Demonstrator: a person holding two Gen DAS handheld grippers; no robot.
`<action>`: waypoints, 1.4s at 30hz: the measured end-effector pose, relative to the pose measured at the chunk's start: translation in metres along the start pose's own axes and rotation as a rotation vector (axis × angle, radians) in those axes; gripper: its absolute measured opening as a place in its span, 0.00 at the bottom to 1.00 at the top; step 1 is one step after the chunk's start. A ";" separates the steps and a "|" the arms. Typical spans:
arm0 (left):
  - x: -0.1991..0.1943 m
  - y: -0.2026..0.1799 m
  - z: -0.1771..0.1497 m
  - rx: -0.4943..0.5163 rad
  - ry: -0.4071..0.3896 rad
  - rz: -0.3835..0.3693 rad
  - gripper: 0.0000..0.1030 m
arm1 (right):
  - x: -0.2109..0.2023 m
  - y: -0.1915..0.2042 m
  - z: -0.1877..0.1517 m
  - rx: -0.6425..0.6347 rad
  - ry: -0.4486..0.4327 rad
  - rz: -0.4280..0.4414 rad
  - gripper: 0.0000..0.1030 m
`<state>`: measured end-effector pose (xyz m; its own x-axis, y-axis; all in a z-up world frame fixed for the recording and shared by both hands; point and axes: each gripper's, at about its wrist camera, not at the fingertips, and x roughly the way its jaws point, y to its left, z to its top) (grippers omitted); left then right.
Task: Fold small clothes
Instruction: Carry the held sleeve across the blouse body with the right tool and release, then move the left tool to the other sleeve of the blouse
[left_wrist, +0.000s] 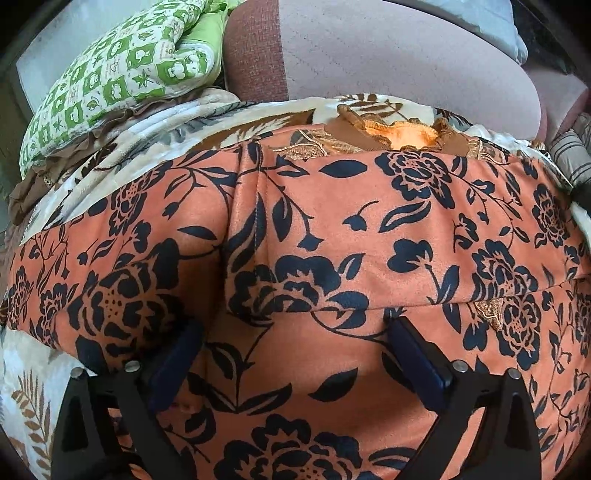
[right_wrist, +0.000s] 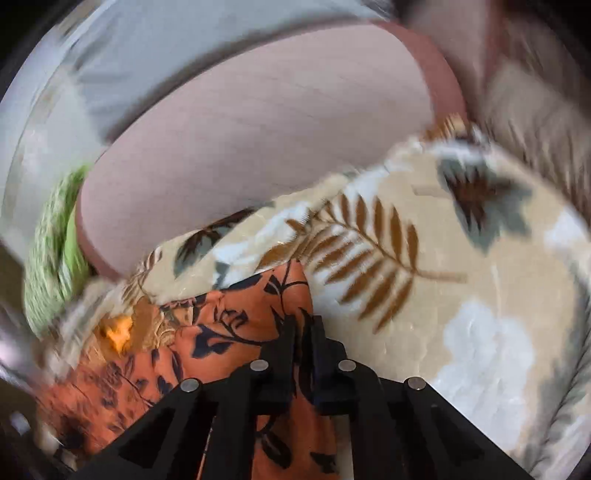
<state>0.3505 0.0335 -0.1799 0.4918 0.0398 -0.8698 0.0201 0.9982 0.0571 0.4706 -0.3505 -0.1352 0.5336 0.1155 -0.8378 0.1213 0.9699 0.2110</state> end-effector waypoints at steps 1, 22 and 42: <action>-0.001 -0.001 0.000 -0.001 -0.001 0.003 0.99 | 0.013 -0.006 -0.003 0.008 0.054 0.010 0.13; -0.033 0.106 0.010 -0.452 -0.011 -0.204 0.83 | -0.073 0.026 -0.151 0.165 -0.064 0.460 0.60; -0.015 0.036 0.015 -0.292 0.007 0.071 0.03 | -0.081 0.020 -0.158 0.150 -0.076 0.468 0.60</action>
<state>0.3575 0.0686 -0.1575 0.4770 0.1093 -0.8721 -0.2658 0.9637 -0.0246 0.2976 -0.3067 -0.1431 0.6187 0.5097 -0.5978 -0.0296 0.7756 0.6305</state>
